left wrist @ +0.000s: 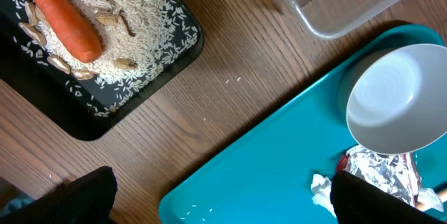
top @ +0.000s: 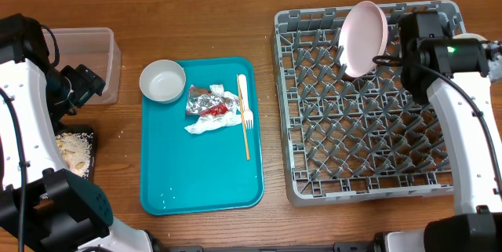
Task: Sort waste into correct bins and load items into the dishwasher rack
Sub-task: 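Lift the white bowl and carry it right over the dish rack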
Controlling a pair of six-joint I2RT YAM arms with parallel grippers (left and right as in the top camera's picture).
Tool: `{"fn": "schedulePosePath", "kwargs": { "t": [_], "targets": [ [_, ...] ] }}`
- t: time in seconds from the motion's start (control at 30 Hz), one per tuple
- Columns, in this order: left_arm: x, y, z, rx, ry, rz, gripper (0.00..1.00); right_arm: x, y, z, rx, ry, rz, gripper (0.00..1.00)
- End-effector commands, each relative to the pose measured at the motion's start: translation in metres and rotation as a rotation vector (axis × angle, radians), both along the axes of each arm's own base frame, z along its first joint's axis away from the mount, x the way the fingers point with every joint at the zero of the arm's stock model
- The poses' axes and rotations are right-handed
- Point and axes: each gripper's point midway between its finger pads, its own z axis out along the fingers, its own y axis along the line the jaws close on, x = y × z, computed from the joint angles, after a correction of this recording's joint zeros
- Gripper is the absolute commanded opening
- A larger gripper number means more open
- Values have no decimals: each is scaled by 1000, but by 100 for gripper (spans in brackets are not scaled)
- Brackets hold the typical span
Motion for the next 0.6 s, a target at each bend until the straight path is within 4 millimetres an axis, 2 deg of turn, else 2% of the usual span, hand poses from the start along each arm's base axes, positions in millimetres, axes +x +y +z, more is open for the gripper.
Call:
{"fn": "schedulePosePath", "kwargs": {
  "t": [0.0, 0.23, 0.37, 0.57],
  "targets": [
    [1, 3, 12, 26, -34, 21, 100, -5, -22, 1, -140, -53, -79, 4],
    [1, 3, 12, 26, -33, 21, 100, 9, -48, -28, -378, 26, -69, 4],
    [2, 3, 12, 27, -35, 21, 100, 31, -56, -51, -401, 148, 5, 6],
    [2, 3, 12, 27, -36, 21, 100, 52, -58, -70, -413, 254, 67, 7]
  ]
}}
